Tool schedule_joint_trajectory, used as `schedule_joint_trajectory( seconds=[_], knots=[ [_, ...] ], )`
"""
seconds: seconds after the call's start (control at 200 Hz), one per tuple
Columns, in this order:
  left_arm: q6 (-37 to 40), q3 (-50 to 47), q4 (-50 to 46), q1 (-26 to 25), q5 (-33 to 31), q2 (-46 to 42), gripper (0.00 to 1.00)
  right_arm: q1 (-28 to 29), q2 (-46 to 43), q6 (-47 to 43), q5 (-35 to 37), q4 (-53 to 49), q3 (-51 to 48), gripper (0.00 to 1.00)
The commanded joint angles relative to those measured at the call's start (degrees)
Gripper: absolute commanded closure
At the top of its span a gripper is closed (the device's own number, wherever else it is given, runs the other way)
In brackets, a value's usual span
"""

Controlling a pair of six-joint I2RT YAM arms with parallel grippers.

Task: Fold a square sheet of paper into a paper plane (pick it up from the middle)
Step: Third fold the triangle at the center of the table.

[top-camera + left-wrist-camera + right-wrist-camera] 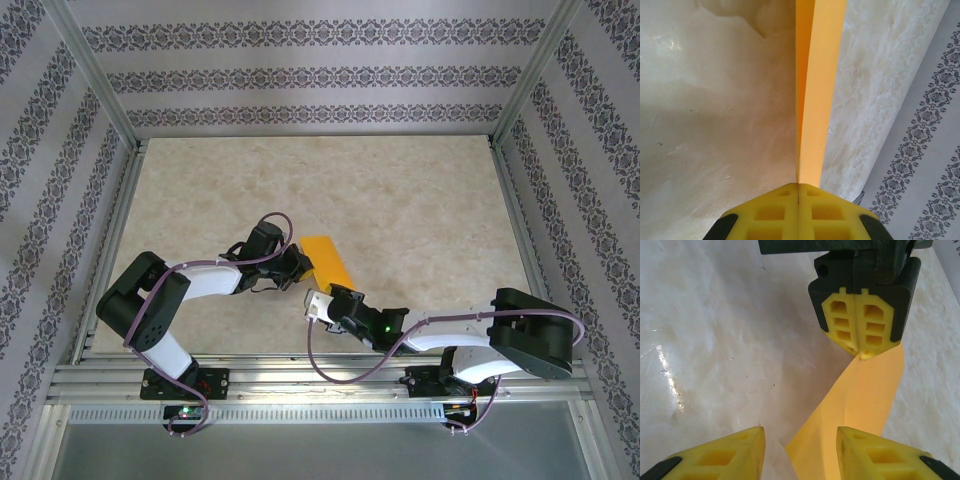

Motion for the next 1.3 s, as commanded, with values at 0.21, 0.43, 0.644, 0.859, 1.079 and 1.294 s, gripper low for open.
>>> schedule_joint_trajectory(
  seconds=[0.21, 0.43, 0.644, 0.859, 1.079, 1.294],
  knots=[
    [-0.4, 1.2, 1.8, 0.6, 0.9, -0.8, 0.98, 0.2, 3.2, 1.8, 3.4, 0.9, 2.3, 0.66],
    [0.1, 1.5, 0.3, 0.6, 0.5, -0.8, 0.98, 0.3, 3.5, 1.5, 5.1, 1.7, 2.6, 0.77],
    [-0.6, 1.0, 0.2, 0.6, -0.7, -1.7, 0.98, 0.2, 3.5, 1.8, 5.4, 2.0, 2.3, 0.8],
    [-0.4, 0.7, -0.4, 0.6, -1.4, -2.4, 0.97, -0.3, 2.4, 3.1, 5.8, 2.4, 1.5, 0.89],
    [1.2, 1.1, -2.6, 1.3, -1.7, -2.6, 0.78, -1.8, -0.6, 8.3, 1.1, 0.0, 1.0, 1.0],
    [7.7, 1.4, -14.9, 4.3, -5.8, -9.3, 0.48, -7.7, -1.8, 21.9, -17.8, -1.0, 2.5, 1.0]
  ],
)
